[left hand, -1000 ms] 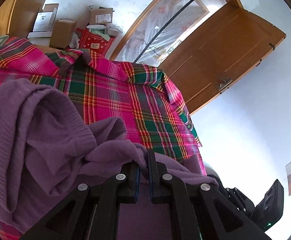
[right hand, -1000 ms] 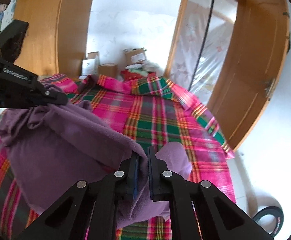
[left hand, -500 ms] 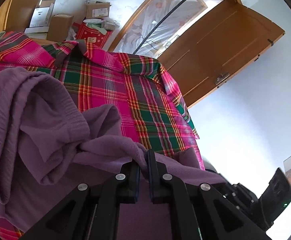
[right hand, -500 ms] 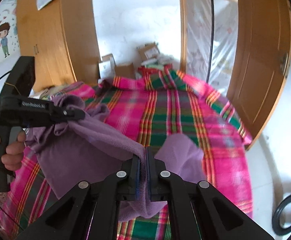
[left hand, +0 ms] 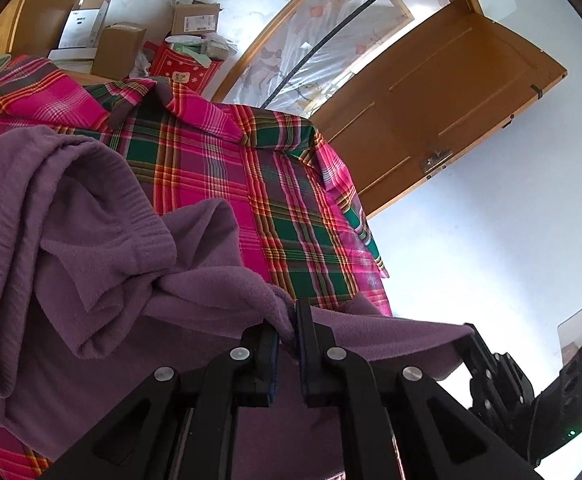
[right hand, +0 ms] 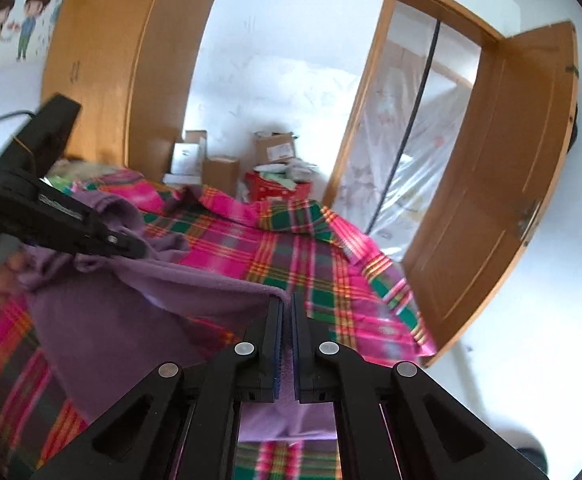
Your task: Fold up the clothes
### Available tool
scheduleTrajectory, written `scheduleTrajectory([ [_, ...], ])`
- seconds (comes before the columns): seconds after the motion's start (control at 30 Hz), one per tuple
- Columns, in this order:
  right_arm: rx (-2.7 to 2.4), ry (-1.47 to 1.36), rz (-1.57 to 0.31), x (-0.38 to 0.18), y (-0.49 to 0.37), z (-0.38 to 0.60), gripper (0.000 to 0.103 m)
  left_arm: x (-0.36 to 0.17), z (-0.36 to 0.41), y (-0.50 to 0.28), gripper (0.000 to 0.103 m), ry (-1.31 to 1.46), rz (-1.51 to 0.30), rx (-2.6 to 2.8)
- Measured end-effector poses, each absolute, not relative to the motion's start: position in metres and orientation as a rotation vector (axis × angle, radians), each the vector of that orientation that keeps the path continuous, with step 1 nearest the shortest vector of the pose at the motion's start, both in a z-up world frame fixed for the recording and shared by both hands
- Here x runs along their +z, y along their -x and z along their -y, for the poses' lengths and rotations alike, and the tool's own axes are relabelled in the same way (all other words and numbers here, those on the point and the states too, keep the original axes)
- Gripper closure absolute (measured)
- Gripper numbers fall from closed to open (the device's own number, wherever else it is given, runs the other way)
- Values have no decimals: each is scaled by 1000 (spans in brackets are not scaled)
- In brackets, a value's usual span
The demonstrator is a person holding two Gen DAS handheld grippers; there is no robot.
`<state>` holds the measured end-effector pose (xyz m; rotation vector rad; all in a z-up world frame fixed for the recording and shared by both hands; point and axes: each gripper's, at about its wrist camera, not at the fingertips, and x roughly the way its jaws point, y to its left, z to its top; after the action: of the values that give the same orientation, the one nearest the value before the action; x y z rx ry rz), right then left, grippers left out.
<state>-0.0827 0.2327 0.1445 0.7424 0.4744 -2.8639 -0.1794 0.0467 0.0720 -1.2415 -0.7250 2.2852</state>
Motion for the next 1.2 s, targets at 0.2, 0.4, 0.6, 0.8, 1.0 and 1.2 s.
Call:
scheduleTrajectory([
  [0.2,-2885,-719,-539,135,117,-232,99,67,-47,185,93,1253,728,2299],
  [0.4,-2897,-766,-486,126,149,-232,99,59,-45,190,92,1274,739,2290],
  [0.6,-2944,-826,-531,107,176,-228,99,58,-42,186,85,1278,735,2276],
  [0.8,-2987,-997,-472,96,203,-240,99,69,-29,167,76,1228,706,2314],
  [1.0,-2954,-1155,-420,80,214,-246,95,76,1,145,75,1208,698,2389],
  [1.2,-2952,-1133,-352,88,193,-246,83,78,53,119,74,1193,776,2505],
])
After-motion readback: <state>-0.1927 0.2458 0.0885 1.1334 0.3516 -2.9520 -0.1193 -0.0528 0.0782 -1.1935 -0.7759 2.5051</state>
